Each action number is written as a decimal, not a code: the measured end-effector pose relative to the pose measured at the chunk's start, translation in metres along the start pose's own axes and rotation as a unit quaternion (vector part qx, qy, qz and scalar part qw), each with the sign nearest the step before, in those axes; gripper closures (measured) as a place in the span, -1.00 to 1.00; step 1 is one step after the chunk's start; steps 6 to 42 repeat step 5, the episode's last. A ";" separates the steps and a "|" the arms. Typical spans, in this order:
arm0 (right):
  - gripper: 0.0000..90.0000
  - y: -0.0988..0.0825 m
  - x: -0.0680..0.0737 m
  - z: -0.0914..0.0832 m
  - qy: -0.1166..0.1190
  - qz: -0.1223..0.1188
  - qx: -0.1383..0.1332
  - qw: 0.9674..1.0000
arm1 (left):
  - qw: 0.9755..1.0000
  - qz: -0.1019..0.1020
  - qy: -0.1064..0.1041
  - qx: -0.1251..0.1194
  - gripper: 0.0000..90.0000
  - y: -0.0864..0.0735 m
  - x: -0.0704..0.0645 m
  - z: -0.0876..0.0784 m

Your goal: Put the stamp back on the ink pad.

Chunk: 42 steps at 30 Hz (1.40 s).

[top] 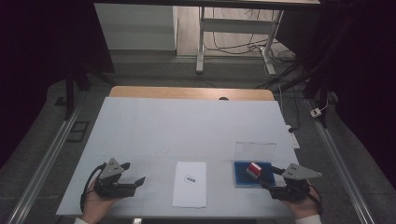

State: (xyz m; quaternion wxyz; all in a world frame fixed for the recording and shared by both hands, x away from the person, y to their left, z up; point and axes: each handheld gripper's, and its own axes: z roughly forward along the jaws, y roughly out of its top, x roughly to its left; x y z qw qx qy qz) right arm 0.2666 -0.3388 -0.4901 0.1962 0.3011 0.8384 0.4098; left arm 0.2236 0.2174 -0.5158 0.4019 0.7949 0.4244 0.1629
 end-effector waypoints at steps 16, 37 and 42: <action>-0.29 0.000 -0.001 0.000 0.004 -0.001 0.001 1.000 | 1.000 -0.001 0.001 0.001 -0.56 0.000 0.000 0.001; -0.29 0.000 -0.001 0.000 0.004 -0.001 0.001 1.000 | 1.000 -0.001 0.001 0.001 -0.56 0.000 0.000 0.001; -0.29 0.000 -0.001 0.000 0.004 -0.001 0.001 1.000 | 1.000 -0.001 0.001 0.001 -0.56 0.000 0.000 0.001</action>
